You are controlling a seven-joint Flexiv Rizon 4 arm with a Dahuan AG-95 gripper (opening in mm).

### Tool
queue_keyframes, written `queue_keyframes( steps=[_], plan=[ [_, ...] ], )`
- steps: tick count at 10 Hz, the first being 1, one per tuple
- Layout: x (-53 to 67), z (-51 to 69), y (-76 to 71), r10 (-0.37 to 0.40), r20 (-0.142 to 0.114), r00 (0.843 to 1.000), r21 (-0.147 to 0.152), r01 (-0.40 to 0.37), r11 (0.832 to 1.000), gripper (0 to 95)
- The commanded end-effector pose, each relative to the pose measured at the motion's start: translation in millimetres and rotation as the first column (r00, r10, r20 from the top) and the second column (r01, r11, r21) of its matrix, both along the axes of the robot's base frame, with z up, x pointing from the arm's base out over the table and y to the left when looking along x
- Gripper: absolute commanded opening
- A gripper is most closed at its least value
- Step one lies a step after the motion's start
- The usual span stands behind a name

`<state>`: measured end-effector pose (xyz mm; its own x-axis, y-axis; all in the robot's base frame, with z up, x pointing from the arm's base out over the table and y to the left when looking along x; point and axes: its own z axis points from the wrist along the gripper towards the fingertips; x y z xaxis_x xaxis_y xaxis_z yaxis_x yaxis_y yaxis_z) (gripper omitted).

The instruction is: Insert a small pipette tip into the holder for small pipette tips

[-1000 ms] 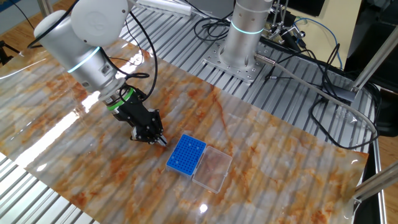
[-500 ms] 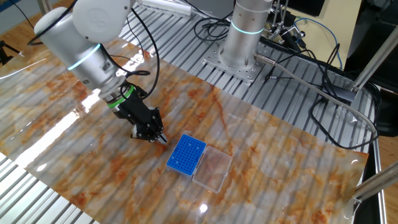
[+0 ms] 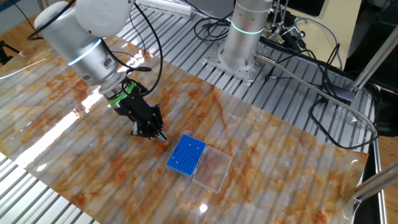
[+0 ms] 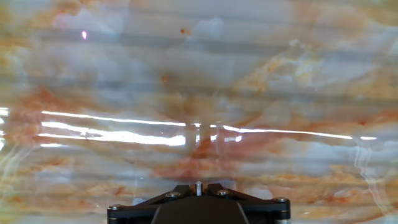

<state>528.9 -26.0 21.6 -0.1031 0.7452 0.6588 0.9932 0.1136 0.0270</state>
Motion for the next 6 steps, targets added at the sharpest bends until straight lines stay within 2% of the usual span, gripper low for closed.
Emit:
queue_keyframes(
  steps=[1,6],
  plan=[
    [-1.1,4.9,1.2,0.004,0.004,1.0,-0.025,-0.004,1.0,0.0],
    [2.2,22.2,10.1,-0.007,-0.001,1.0,-0.096,0.007,0.995,0.0]
  ],
)
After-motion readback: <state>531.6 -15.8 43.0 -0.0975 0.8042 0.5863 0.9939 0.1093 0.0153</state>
